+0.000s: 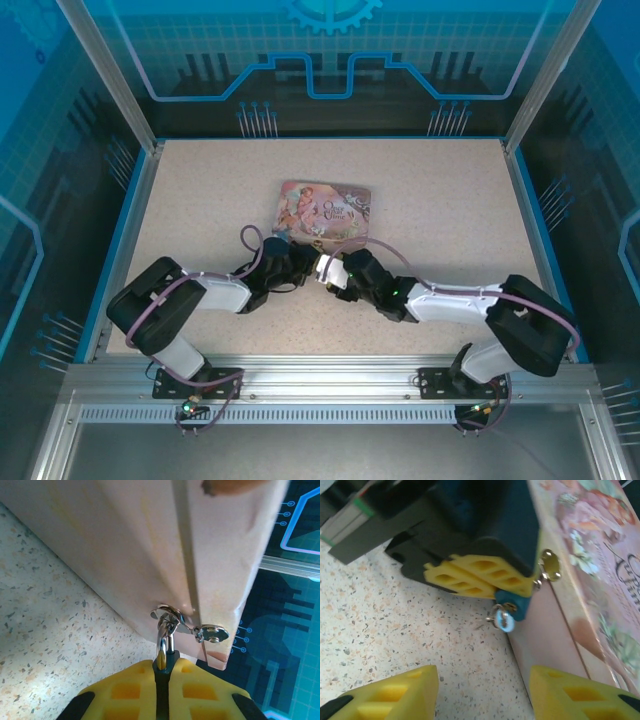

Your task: Unlock the padlock with the key

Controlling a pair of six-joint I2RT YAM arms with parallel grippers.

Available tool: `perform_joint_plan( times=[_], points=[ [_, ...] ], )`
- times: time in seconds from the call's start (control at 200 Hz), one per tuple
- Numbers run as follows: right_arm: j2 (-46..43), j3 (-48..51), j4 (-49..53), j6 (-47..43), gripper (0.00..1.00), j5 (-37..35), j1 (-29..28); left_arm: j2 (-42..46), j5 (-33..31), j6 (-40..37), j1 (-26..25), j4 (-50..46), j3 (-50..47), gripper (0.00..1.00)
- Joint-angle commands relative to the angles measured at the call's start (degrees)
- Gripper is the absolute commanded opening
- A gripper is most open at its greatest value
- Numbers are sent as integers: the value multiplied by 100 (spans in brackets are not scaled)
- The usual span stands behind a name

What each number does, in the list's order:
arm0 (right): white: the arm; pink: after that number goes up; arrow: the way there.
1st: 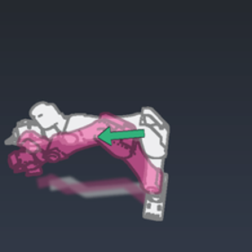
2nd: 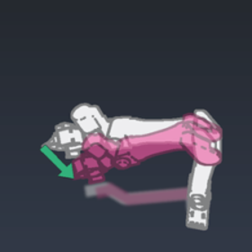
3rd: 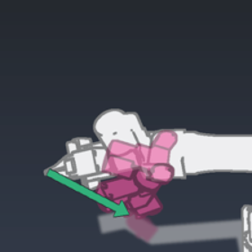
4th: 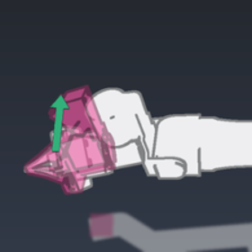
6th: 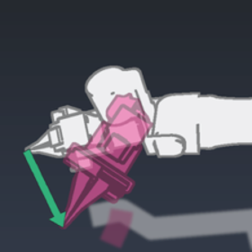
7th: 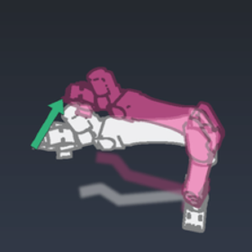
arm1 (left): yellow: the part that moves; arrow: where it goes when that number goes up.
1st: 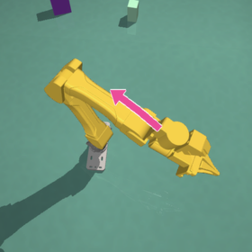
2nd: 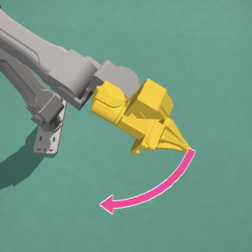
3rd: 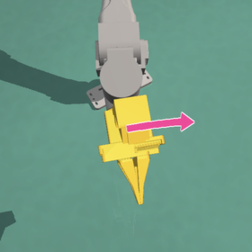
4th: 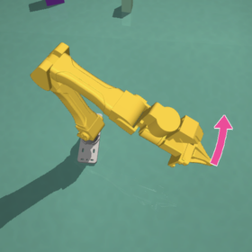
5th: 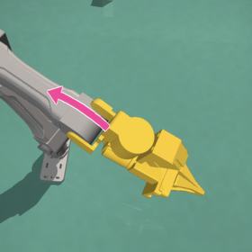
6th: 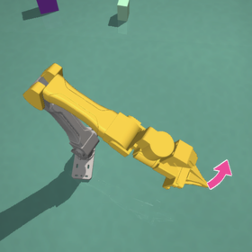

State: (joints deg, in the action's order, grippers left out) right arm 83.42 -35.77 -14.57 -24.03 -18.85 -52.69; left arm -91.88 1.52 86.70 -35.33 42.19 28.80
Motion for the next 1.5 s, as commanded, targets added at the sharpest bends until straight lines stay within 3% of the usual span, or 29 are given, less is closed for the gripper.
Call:
perform_joint_plan(
  times=[0.0, 0.31, 0.735, 1.03, 1.126, 1.261, 1.496],
  points=[
    [185, -192, -438, -686, 49, -392, -156, 240, 169, -22, 66, 169, 74, 0],
    [590, -354, -875, -1044, 41, -388, -154, 315, 259, -82, 105, 29, 99, 0],
    [942, -495, -937, -1024, 19, -450, -43, 304, 270, -63, 113, 15, 127, 0],
    [1147, -507, -1220, -864, 17, -834, -5, 300, 297, -56, 111, 33, 135, 0],
    [1218, -541, -1276, -834, 11, -916, 17, 305, 299, -50, 118, 40, 126, 0],
    [1133, -589, -1173, -432, 1, -866, 90, 317, 281, -42, 120, 51, 119, 0],
    [966, -589, -902, 935, 0, -702, 153, 286, 252, -30, 121, 93, 122, 0]
  ],
)
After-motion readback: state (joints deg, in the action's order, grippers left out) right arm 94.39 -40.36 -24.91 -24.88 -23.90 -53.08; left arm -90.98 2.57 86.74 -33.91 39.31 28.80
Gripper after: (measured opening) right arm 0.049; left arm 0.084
